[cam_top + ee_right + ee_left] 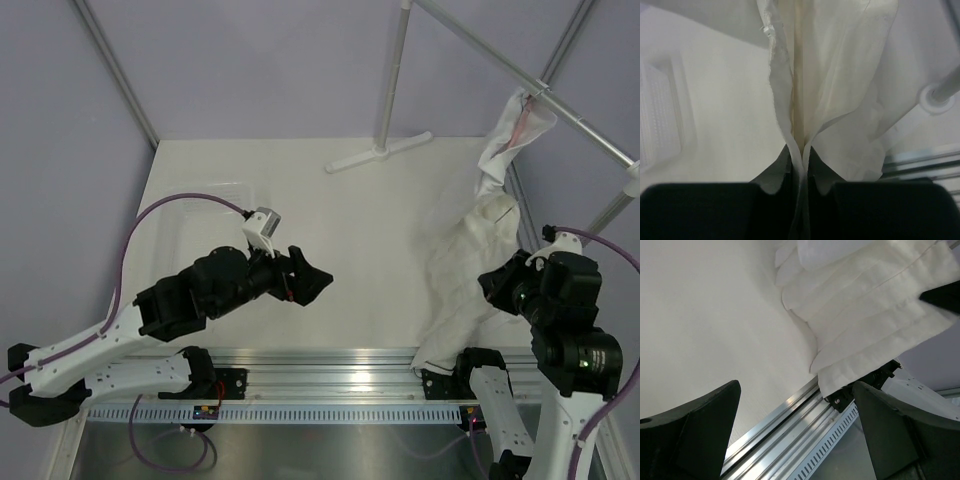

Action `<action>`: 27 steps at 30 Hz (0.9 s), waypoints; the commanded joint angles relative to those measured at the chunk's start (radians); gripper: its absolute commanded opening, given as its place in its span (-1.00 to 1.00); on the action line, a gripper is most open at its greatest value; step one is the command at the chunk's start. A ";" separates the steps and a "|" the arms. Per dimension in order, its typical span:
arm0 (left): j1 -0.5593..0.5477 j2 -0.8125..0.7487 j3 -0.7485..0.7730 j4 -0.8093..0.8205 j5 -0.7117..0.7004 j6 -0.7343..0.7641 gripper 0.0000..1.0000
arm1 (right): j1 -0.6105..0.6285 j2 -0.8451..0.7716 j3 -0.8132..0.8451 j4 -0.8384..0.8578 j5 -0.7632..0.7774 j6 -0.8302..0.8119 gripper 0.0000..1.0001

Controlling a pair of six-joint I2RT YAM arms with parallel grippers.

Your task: Remove the skirt from the hanger

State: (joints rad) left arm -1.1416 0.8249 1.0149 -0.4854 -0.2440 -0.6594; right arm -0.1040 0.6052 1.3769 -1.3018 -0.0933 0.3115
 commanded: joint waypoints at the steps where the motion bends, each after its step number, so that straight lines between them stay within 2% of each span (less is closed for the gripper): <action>1: -0.003 0.017 0.036 -0.005 -0.029 -0.011 0.98 | -0.003 -0.028 -0.151 0.079 -0.134 0.055 -1.00; 4: -0.003 0.025 0.036 -0.019 -0.023 -0.025 0.98 | -0.003 -0.058 -0.274 0.137 -0.232 0.049 -1.00; 8: -0.003 0.029 0.063 -0.064 -0.024 -0.014 0.98 | 0.016 -0.053 -0.334 0.164 -0.399 0.008 -1.00; 13: -0.003 0.028 0.128 -0.110 -0.040 0.046 0.98 | 0.081 -0.022 -0.320 0.157 -0.514 0.006 -1.00; 17: -0.003 0.033 0.186 -0.124 -0.041 0.079 0.98 | 0.133 -0.010 -0.297 0.151 -0.546 0.008 -1.00; 27: -0.003 0.092 0.241 -0.070 0.058 0.136 0.98 | 0.285 0.056 -0.181 0.200 -0.672 0.002 -1.00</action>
State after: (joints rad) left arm -1.1416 0.8959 1.2018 -0.5961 -0.2264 -0.5632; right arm 0.1371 0.6441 1.1198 -1.1965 -0.6586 0.3298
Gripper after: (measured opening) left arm 0.987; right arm 0.158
